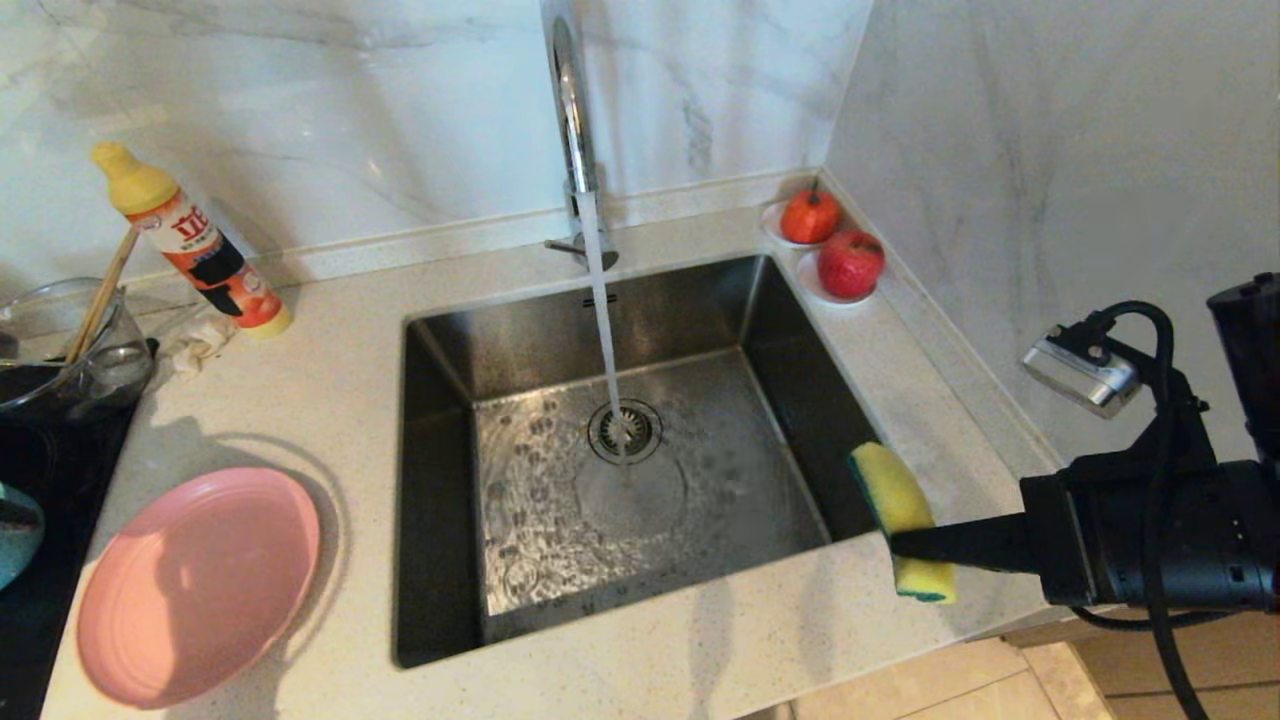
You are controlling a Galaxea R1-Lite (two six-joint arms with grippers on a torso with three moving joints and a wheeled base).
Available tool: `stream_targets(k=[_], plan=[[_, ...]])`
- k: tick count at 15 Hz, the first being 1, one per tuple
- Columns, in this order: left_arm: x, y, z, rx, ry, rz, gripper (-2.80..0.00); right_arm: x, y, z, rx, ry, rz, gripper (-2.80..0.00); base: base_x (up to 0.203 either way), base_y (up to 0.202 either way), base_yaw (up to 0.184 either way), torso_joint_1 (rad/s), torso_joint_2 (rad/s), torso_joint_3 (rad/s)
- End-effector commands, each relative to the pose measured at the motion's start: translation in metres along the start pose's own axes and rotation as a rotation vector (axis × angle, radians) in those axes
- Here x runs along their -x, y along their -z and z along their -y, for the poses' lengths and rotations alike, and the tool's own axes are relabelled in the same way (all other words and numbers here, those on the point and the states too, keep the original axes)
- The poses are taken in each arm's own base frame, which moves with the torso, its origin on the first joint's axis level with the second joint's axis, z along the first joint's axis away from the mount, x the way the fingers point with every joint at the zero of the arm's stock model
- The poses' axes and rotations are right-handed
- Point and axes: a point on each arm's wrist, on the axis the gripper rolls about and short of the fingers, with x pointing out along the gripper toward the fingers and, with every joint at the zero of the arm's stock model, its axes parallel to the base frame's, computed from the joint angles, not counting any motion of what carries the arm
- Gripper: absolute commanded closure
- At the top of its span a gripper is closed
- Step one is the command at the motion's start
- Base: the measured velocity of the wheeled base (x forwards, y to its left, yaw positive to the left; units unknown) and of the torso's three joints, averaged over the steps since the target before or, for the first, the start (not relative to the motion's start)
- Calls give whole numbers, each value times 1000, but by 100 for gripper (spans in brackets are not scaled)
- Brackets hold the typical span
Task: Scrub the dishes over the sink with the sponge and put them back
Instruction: Wash the plate
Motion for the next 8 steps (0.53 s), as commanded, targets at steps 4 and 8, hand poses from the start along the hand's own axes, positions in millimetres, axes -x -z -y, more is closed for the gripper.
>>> stream_targets(k=[4,8], plan=[[-16,16,-3,-85,20,-114,-280,0,1,1,-6,1,-4,0,0,0,0,0,0,0],[-32,26,-4,-156,3,-189,-280,-2,1,4,-17,13,-8,0,0,0,0,0,0,0]])
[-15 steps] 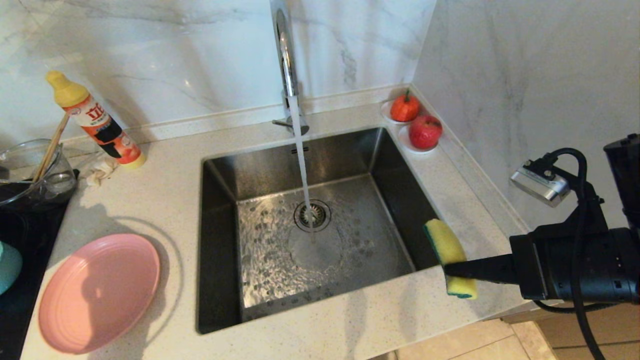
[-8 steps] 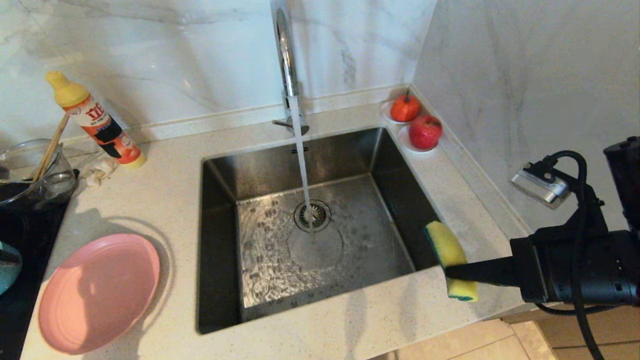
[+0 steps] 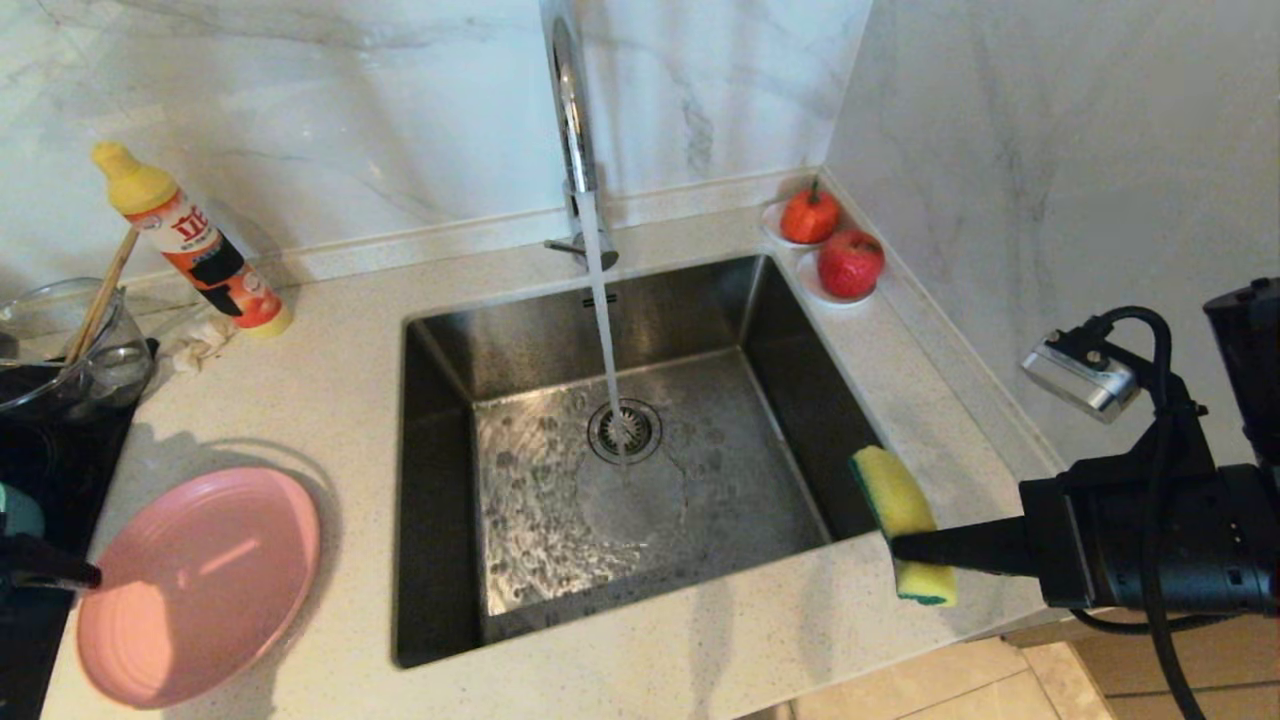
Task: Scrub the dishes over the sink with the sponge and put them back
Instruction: Wash the plate
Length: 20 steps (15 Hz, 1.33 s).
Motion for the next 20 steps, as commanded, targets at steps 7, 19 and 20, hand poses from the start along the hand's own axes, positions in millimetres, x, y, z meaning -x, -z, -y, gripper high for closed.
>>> stream_targets(k=[7,19,20], plan=[[-23,-1,-10,11,-40,-93,-280,-3,2,5,-13,15,-13,0,0,0,0,0,0,0],[-58,-6,-8,11,-59,-140,-280,-9,2,11,-27,28,-20,0,0,0,0,0,0,0],[-59,-6,-9,16,-58,-142,-280,-9,2,11,-27,29,-21,0,0,0,0,0,0,0]])
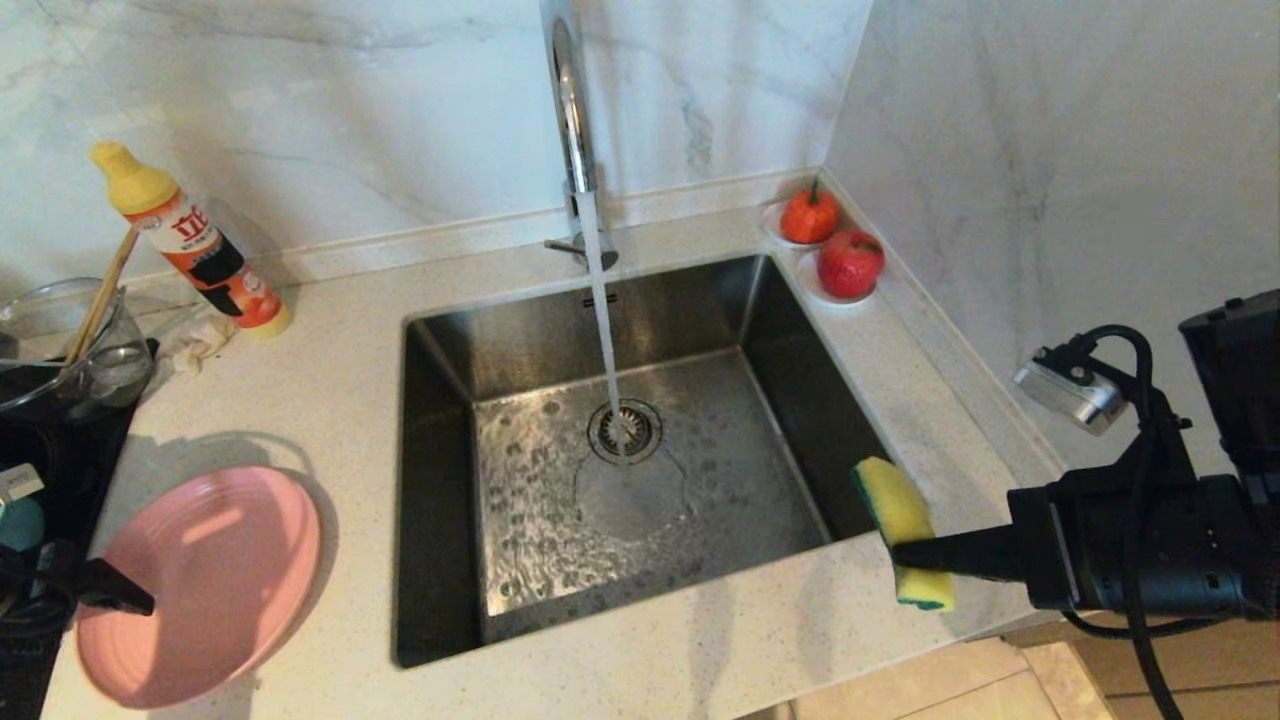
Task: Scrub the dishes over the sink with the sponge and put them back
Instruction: Wash the plate
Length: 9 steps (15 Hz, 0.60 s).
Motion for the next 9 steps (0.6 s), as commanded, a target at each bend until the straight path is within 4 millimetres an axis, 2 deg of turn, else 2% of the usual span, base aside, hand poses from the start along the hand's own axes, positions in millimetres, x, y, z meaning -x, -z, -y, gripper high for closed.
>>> stream_targets(k=[1,5,9], plan=[[-7,0,-2,12,5,-21,-280,-1,0,0,-3,1,-6,0,0,0,0,0,0,0],[-15,-4,-1,29,9,-21,-280,1,0,1,-4,2,2,0,0,0,0,0,0,0],[-15,-9,9,60,21,-16,-280,2,2,2,-8,4,1,0,0,0,0,0,0,0]])
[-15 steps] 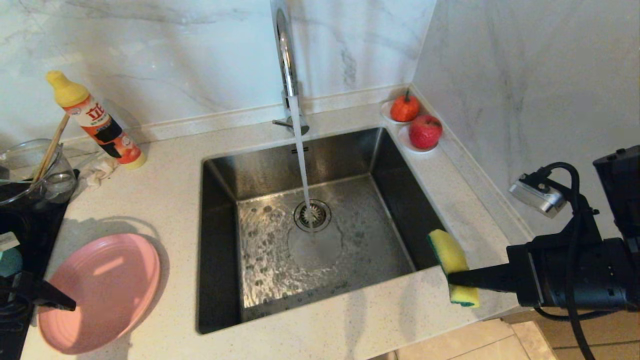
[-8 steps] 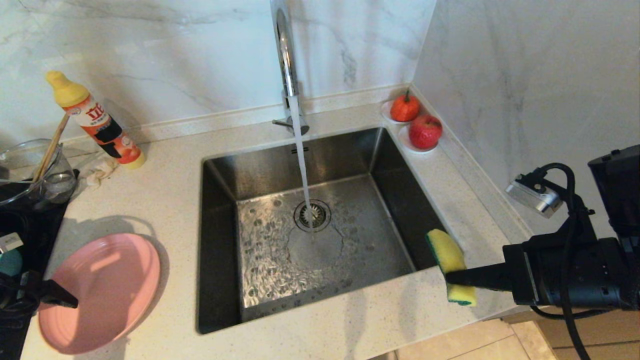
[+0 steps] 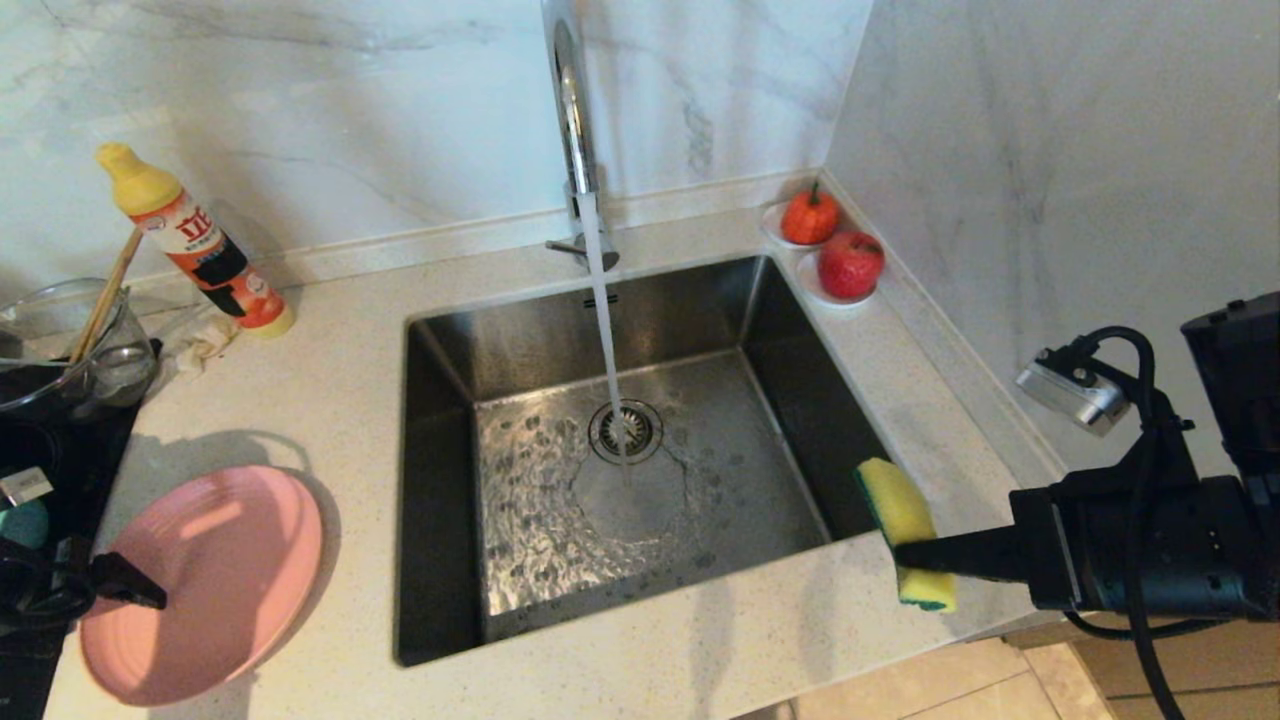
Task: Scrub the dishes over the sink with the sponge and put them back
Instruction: Wash the plate
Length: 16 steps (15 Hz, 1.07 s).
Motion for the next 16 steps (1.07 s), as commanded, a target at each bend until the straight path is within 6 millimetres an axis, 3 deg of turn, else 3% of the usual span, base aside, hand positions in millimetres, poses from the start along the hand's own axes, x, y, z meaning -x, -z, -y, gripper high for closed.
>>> stream_targets(k=[1,5,12,13,16], plan=[[-1,-2,7,-1,11,-2,-280,0,3,2,-7,3,-4,0,0,0,0,0,0,0],[-2,-7,18,-2,22,6,-280,0,2,6,-5,-3,37,0,0,0,0,0,0,0],[-1,-11,17,-4,7,18,-280,1,3,8,-7,3,40,0,0,0,0,0,0,0],[0,-11,17,-5,1,21,0,1,3,8,-6,3,38,0,0,0,0,0,0,0],[1,-11,17,-5,-4,26,0,1,3,8,-5,0,40,0,0,0,0,0,0,0]])
